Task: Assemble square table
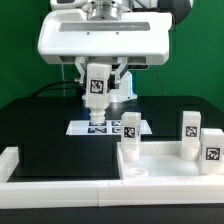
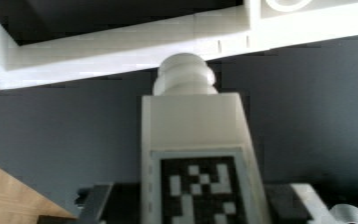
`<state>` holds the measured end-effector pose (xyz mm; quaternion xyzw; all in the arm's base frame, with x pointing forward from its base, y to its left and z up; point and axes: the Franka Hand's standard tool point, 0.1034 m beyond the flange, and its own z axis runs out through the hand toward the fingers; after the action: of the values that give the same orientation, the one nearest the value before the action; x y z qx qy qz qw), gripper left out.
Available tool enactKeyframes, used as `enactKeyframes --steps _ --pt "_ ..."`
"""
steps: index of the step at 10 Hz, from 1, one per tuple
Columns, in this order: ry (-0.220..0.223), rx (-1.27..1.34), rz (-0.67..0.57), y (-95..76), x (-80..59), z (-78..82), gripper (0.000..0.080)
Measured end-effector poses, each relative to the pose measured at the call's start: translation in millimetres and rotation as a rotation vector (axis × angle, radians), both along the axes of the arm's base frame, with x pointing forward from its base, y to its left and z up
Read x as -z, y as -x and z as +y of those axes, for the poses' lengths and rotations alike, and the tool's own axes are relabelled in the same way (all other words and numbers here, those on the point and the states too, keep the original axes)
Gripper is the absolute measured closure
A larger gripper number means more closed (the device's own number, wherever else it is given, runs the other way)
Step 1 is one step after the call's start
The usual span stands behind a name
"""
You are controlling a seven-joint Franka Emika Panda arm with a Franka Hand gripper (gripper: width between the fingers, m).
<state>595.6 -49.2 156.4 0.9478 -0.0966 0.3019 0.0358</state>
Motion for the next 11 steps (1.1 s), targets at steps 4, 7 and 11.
enactKeyframes --steps 4,7,11 --pt "-0.039 -0.011 0.019 -5.0 38.2 48.7 0.0512" --pt "-0.057 -0.023 0.026 -17.4 48.3 73.5 0.0512" --pt "-0.010 -0.044 0.005 -15.5 51.8 51.7 0.0512"
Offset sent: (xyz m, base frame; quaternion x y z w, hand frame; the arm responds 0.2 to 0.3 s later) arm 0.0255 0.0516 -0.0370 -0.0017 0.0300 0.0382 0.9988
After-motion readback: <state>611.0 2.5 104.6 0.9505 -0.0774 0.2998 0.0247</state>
